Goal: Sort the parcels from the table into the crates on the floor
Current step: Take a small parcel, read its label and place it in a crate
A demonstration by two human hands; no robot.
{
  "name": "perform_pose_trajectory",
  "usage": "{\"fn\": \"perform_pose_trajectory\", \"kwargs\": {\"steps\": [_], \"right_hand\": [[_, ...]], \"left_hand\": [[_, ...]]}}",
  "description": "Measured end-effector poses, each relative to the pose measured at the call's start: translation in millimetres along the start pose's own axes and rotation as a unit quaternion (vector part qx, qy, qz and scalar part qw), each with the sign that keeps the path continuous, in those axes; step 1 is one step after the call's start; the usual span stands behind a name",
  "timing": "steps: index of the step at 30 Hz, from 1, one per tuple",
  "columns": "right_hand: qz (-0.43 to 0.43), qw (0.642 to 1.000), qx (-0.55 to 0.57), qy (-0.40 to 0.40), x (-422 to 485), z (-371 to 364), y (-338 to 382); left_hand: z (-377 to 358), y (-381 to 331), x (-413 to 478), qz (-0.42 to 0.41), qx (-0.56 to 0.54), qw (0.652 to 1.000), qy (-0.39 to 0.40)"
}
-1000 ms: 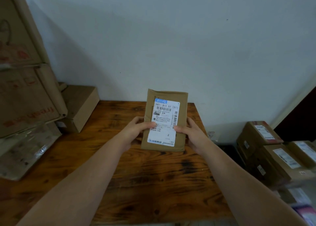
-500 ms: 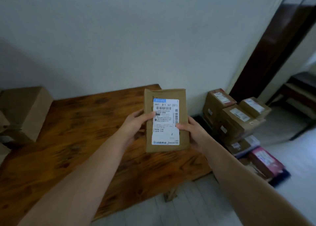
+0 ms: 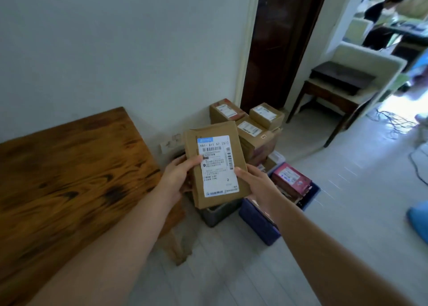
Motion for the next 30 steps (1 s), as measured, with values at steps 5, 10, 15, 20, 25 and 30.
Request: {"fn": "perform_pose_trajectory", "kwargs": {"steps": [5, 10, 15, 20, 25, 30], "right_hand": [[0.015, 0.998, -0.050, -0.021, 26.2, 107.5, 2.6], [0.013, 0.995, -0.092, -0.035, 60.3, 168.4, 3.0], [-0.001, 0.987, -0.157, -0.036, 122.4, 208.2, -10.8], [-0.036, 0.975, -0.218, -0.024, 204.6, 233.3, -29.0], [-0.080, 0.960, -0.269, -0.013, 274.5, 259.0, -48.9], [-0.135, 0.948, -0.289, -0.003, 327.5, 279.1, -93.8]], "left_hand": [[-107.2, 41.8, -4.1, 0.031, -0.031, 0.999, 0.008], [-175.7, 68.9, 12.7, 0.062, -0.052, 0.997, -0.008], [-225.3, 107.9, 58.8, 0.116, -0.047, 0.992, 0.003], [-260.2, 143.7, 129.7, 0.151, -0.038, 0.988, -0.020], [-294.5, 179.7, 185.3, 0.217, -0.015, 0.975, -0.051], [-316.5, 229.4, 223.1, 0.267, -0.008, 0.960, -0.085]]}}
Point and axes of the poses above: each hand's wrist, its own x-axis towards the middle knuckle, its own z-axis out of the back of the hand, y = z × x, the point moved 2 cm from there along x, towards the middle knuckle, and after that the axes turned 8 degrees about -y, right-handed, at the moved point
